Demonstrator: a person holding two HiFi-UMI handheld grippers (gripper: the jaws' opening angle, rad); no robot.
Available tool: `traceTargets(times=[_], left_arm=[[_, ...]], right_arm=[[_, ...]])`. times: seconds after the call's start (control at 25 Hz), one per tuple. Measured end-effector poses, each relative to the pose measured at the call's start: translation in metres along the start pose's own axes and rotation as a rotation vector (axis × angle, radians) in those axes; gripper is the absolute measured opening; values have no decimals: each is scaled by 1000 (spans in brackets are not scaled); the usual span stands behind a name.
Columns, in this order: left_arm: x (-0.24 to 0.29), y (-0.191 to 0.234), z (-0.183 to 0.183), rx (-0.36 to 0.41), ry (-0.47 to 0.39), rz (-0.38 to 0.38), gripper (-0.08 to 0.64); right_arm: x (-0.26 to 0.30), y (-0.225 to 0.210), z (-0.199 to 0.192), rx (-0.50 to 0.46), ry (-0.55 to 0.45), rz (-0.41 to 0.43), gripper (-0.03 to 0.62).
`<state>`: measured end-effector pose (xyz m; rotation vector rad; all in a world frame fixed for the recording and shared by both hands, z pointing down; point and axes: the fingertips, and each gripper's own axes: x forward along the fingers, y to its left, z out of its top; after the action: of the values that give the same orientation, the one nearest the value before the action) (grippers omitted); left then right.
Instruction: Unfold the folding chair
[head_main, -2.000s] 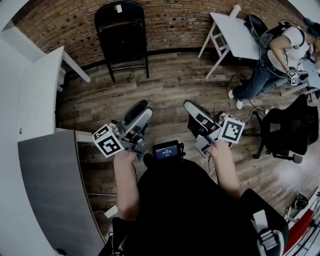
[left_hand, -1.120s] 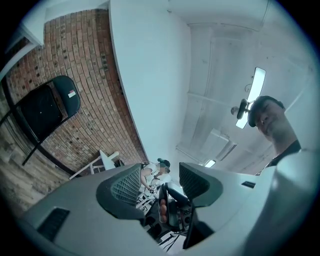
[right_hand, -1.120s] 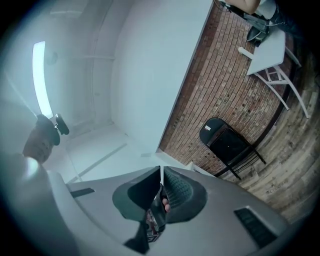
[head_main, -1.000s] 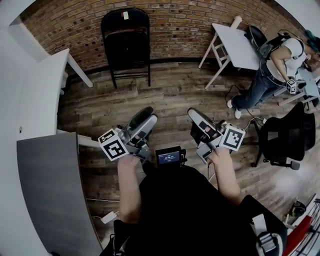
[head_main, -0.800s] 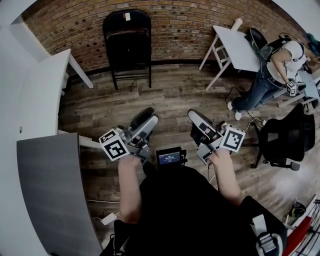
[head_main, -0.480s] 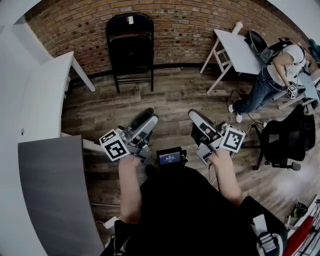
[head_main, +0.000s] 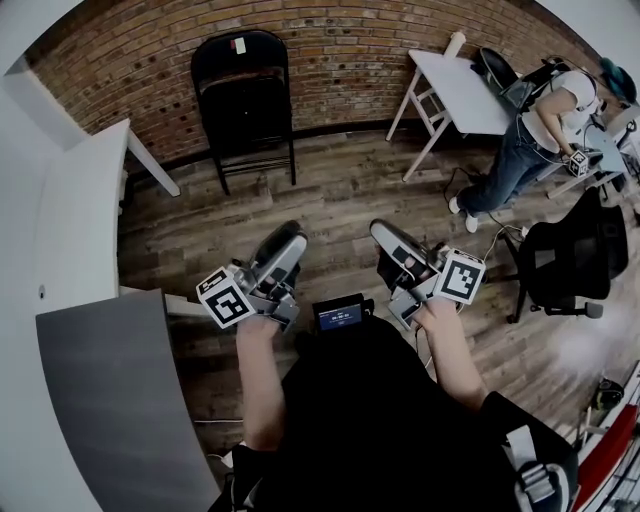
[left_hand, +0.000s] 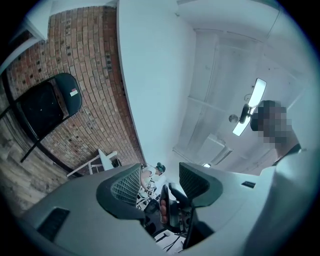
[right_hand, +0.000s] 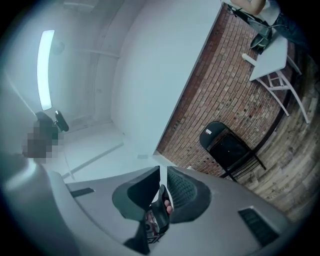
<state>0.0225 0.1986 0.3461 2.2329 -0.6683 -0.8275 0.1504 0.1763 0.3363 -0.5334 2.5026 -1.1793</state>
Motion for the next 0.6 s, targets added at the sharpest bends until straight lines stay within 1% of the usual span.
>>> traceTargets(times=[0.2, 0.4, 0.52, 0.6], left_arm=[[10, 21, -4, -19, 10, 22, 258], [37, 64, 8, -26, 9, 87, 258], [61, 90, 22, -25, 4, 121, 258], [81, 104, 34, -15, 1, 136, 258]], right_arm=[[1, -27, 7, 23, -3, -22, 29], [27, -72, 34, 63, 18, 1, 34], [51, -100, 58, 88, 42, 21, 79], [66, -116, 79, 94, 54, 46, 91]])
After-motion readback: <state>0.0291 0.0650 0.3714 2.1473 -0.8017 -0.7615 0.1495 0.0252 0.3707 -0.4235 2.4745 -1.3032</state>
